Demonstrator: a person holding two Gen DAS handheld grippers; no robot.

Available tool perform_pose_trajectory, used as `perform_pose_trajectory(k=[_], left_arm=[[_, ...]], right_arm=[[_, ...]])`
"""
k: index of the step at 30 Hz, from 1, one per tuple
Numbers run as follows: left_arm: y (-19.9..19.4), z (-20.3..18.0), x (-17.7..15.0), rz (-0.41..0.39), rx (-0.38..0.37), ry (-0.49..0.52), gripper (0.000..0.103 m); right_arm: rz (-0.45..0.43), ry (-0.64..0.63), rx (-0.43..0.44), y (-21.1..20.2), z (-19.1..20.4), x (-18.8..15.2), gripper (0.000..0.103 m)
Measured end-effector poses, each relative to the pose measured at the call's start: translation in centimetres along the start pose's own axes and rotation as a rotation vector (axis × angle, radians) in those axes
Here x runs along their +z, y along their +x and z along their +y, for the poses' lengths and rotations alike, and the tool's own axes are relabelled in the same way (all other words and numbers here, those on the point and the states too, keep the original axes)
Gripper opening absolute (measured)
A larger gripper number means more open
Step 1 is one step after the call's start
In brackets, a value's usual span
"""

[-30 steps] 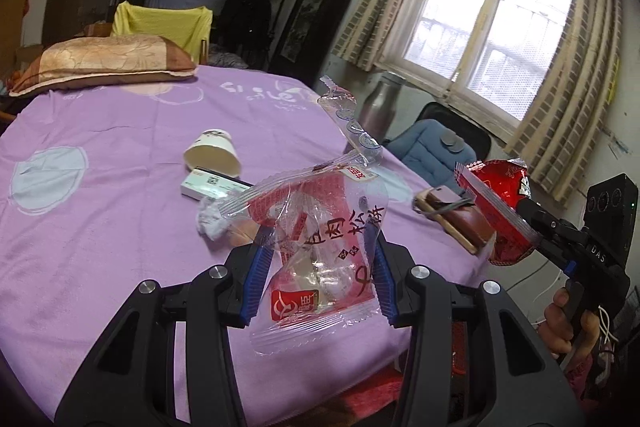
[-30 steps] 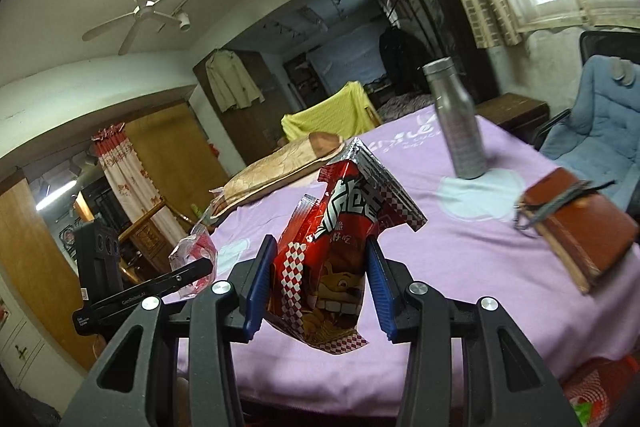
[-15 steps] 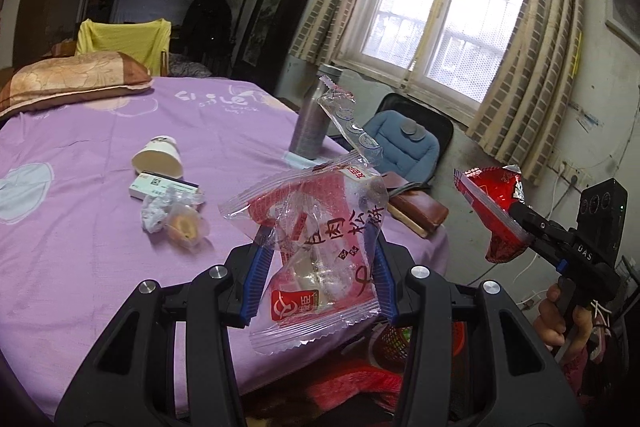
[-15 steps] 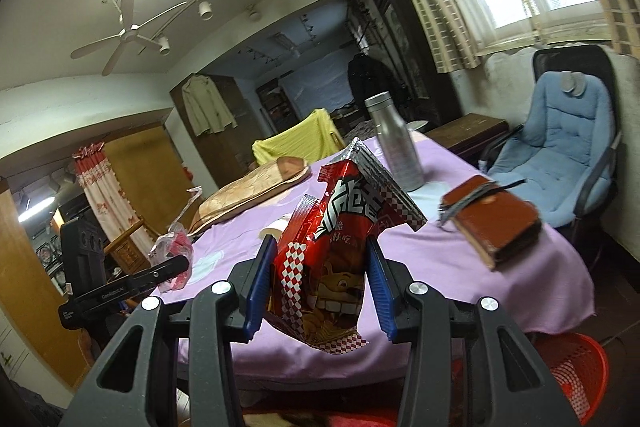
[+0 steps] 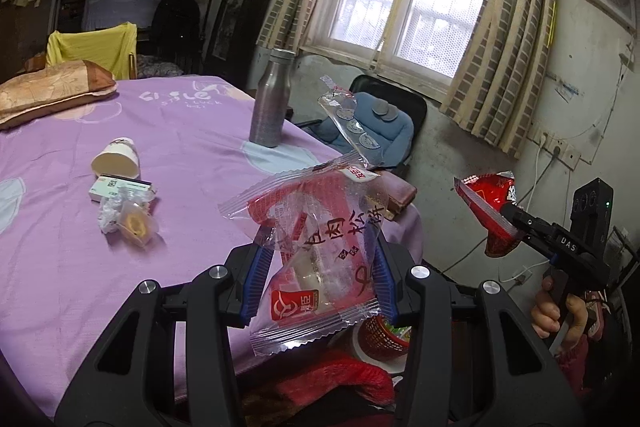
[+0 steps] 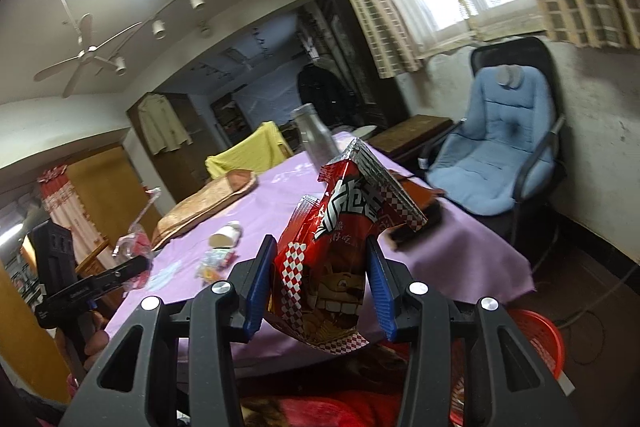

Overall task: Collect trash
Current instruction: 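Lift and carry both bags toward the red wastebasket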

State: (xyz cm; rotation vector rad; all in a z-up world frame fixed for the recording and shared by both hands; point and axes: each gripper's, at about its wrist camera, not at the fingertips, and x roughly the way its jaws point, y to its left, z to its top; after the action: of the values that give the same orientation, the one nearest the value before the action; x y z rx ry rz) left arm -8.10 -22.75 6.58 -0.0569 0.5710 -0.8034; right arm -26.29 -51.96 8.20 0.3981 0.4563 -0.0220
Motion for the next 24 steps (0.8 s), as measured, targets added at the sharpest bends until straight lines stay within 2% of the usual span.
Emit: perform_pose_trajectory(k=[12,24], left_arm=[[3.2,-2.9,-0.4,0.068,-0.044,0.048,0.046],[7.4,-5.4,-1.4,0.160,-0.094,0.093,0.046]], right_arm=[[0.055,0.103,-0.106,0.2,-6.3,-2.6,0.045],[0.119,0.213,-0.162,1.7,-11.3,-5.8,0.045]])
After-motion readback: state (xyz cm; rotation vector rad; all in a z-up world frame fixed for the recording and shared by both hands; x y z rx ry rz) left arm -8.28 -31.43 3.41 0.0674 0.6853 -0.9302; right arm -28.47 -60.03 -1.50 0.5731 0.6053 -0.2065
